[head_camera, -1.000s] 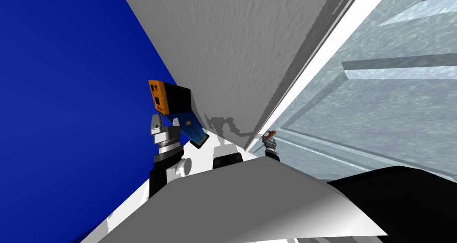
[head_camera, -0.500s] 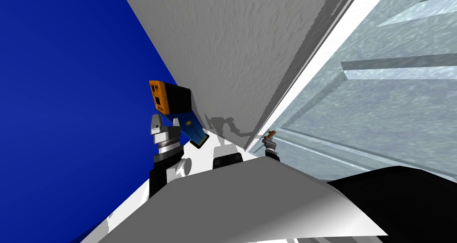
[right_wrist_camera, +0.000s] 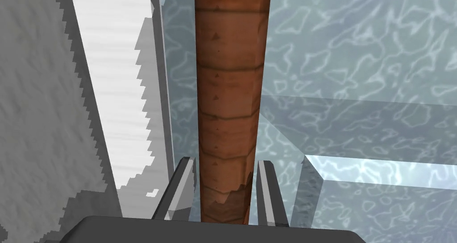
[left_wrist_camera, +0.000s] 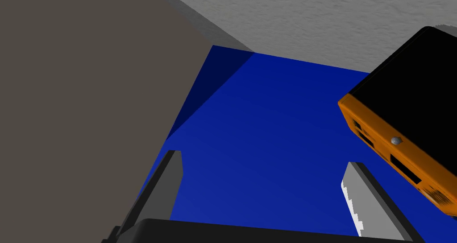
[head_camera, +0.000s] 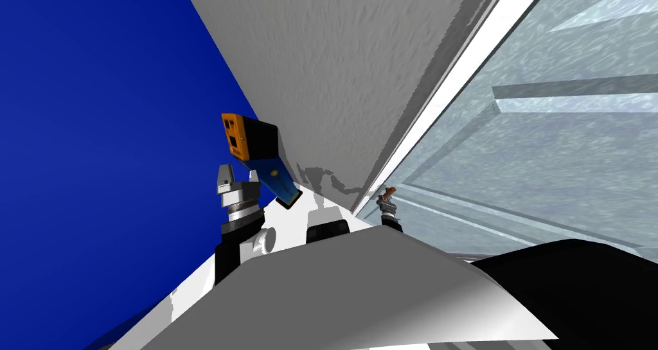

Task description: Pull the door open

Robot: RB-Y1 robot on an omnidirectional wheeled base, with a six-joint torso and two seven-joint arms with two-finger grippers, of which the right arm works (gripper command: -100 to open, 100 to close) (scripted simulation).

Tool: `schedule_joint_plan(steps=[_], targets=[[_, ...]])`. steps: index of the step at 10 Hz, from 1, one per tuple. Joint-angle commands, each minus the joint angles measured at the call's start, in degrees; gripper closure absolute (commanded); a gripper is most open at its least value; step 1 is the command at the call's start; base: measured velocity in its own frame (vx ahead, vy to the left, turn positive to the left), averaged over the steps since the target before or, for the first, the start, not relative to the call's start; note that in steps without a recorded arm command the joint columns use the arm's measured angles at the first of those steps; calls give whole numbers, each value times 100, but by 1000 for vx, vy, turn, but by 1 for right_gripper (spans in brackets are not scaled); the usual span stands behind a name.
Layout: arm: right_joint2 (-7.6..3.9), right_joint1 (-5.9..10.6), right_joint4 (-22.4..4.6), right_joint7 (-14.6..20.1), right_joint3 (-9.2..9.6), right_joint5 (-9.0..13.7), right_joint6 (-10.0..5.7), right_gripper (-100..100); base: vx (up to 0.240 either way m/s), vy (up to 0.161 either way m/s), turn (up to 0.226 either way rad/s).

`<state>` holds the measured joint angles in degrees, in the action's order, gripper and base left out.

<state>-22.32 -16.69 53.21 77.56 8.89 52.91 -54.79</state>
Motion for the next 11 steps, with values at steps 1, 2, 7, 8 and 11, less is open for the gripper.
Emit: schedule_joint_plan(steps=[1,2,7,8,11], targets=[[-39,-78,58,69,132,-71,2,100,-201,25,67],[-76,-103,102,112,211,-117,-2,100,-200,37,56],[-213,-210,273,279,547,-310,-19,100,-206,8,60],[-240,-232,300,307,611,-351,-42,100,-248,21,71],[-363,-336,425,437,904,-537,-148,100,-259,13,62]])
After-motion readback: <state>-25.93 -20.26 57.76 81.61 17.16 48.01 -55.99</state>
